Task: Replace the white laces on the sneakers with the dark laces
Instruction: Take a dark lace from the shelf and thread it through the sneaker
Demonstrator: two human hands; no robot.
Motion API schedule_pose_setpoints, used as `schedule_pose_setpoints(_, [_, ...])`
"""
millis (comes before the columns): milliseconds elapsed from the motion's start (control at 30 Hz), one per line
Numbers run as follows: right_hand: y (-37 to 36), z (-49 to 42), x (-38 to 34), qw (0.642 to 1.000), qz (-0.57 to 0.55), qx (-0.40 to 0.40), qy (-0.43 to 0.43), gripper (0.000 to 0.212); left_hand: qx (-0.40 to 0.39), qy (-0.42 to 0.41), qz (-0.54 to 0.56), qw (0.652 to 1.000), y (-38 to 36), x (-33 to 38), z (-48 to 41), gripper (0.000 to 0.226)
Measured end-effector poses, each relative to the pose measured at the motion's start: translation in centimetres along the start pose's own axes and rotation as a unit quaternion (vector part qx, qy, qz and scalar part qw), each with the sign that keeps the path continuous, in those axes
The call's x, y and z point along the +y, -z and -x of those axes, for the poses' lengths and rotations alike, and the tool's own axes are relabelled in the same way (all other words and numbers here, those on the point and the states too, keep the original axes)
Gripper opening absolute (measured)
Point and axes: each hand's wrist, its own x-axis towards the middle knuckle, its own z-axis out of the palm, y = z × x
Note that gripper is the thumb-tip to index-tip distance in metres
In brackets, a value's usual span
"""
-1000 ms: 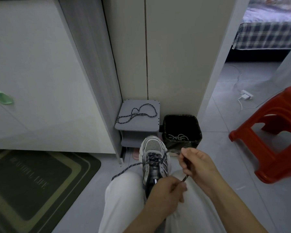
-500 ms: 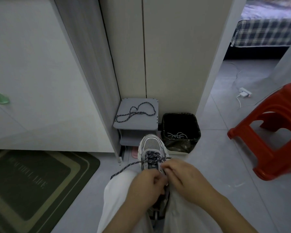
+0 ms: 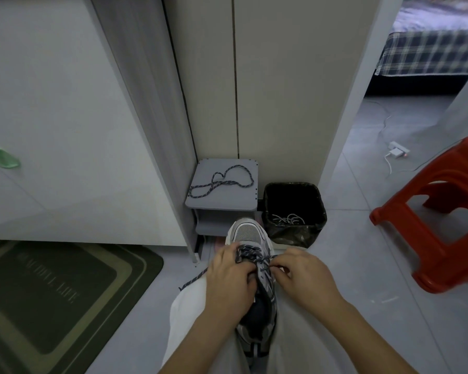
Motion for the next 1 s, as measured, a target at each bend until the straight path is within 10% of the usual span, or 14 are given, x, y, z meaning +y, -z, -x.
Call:
schedule_pose_setpoints(733, [-0.9, -1.3, -0.6, 0.986, 0.114, 0.055, 0.110, 0.008, 0.001, 0.006, 0.085, 0.996, -0.6, -0.3, -0.6, 0.007])
schedule_pose_setpoints(1000, [0.3, -0.5, 1.0, 0.990, 0.138, 0.018, -0.002, 0.023, 0.014, 0.071, 0.175, 0.982, 0.9, -1.2, 0.2, 0.010])
